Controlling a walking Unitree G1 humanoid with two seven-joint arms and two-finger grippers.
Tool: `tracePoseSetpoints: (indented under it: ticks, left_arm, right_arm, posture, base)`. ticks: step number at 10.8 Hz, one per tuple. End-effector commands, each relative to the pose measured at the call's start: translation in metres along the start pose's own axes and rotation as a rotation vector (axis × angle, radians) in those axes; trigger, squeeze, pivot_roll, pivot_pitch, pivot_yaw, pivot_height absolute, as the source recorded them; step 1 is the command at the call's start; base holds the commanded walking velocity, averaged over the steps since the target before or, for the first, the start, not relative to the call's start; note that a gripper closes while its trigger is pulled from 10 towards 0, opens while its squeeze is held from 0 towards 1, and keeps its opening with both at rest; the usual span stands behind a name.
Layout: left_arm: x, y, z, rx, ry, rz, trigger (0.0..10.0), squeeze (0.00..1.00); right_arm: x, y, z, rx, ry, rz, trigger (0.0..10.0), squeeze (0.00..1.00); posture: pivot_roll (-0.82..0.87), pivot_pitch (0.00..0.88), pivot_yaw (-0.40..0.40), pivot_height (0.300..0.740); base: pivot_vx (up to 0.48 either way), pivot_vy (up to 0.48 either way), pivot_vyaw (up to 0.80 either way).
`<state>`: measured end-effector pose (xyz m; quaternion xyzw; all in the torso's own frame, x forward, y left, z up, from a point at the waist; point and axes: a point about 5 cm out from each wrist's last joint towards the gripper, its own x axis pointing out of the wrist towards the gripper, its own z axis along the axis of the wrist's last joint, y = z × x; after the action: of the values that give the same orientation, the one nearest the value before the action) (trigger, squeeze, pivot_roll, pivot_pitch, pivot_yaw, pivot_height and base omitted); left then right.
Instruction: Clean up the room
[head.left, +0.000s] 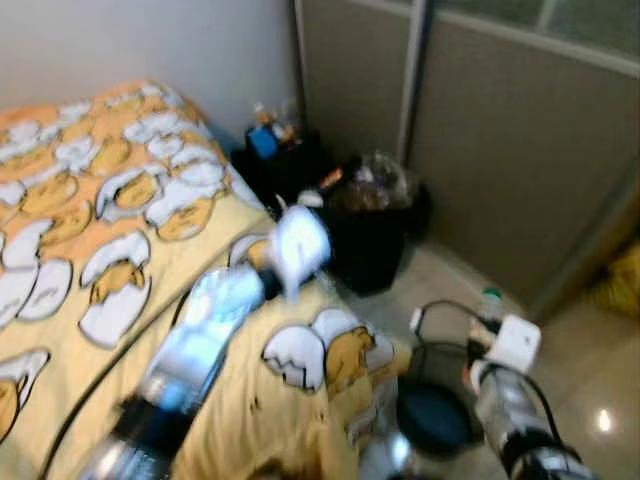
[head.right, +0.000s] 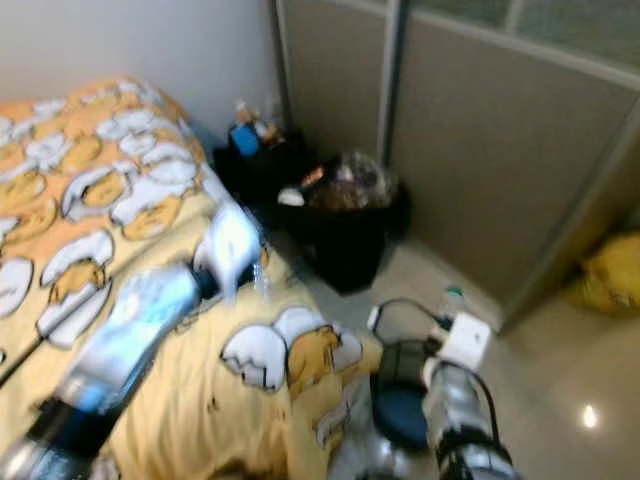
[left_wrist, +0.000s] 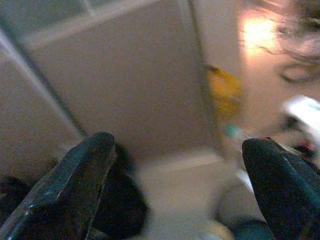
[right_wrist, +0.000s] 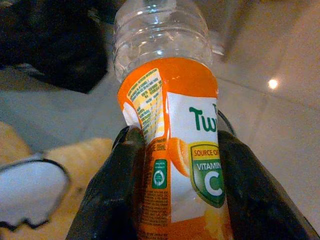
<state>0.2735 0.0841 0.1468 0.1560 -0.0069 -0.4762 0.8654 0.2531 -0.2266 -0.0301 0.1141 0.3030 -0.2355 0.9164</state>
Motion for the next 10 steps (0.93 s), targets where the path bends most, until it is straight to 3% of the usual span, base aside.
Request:
tracePoseSetpoints:
  ticks: [1,3,4,7,9,10]
  left_arm:
    - [-0.007,-0.008,-0.001,-0.025,0.029,-0.068,10.0,0.0]
    - [-0.038,-0.027,-0.005,-0.09,0.099,-0.105,10.0,0.0]
    - [-0.053,-0.036,-0.005,-0.112,0.133,-0.102,10.0,0.0]
    - [-0.081,-0.057,0.001,-0.176,0.212,-0.105,10.0,0.0]
    - [-0.092,-0.07,0.001,-0.208,0.274,-0.093,10.0,0.0]
    - [-0.09,-0.07,0.001,-0.232,0.274,-0.083,10.0,0.0]
  right_arm:
    - [0.001,-0.003,0.002,-0.003,-0.001,-0.023,10.0,0.0]
    - [0.0,-0.004,-0.002,-0.018,-0.007,-0.049,10.0,0.0]
    - [0.001,-0.002,0.002,-0.031,-0.019,-0.058,10.0,1.0]
    - [0.004,0.015,0.022,-0.098,-0.081,-0.011,10.0,1.0]
    - [0.007,0.02,0.044,-0.163,-0.139,-0.005,10.0,1.0]
    - [0.008,0.021,0.044,-0.154,-0.127,-0.006,10.0,1.0]
  posture:
    - [0.06,0.141,0.127,0.74]
    - [0.11,0.231,0.168,0.74]
    - [0.16,0.281,0.188,0.74]
    - [0.25,0.338,0.207,0.74]
    - [0.26,0.348,0.205,0.74]
    - [0.24,0.338,0.185,0.74]
  base:
    - [0.0,0.0,0.0]
    - [0.0,0.0,0.0]
    - [0.0,0.0,0.0]
    - [0.0,0.0,0.0]
    - [0.0,0.0,0.0]
    - [0.0,0.0,0.0]
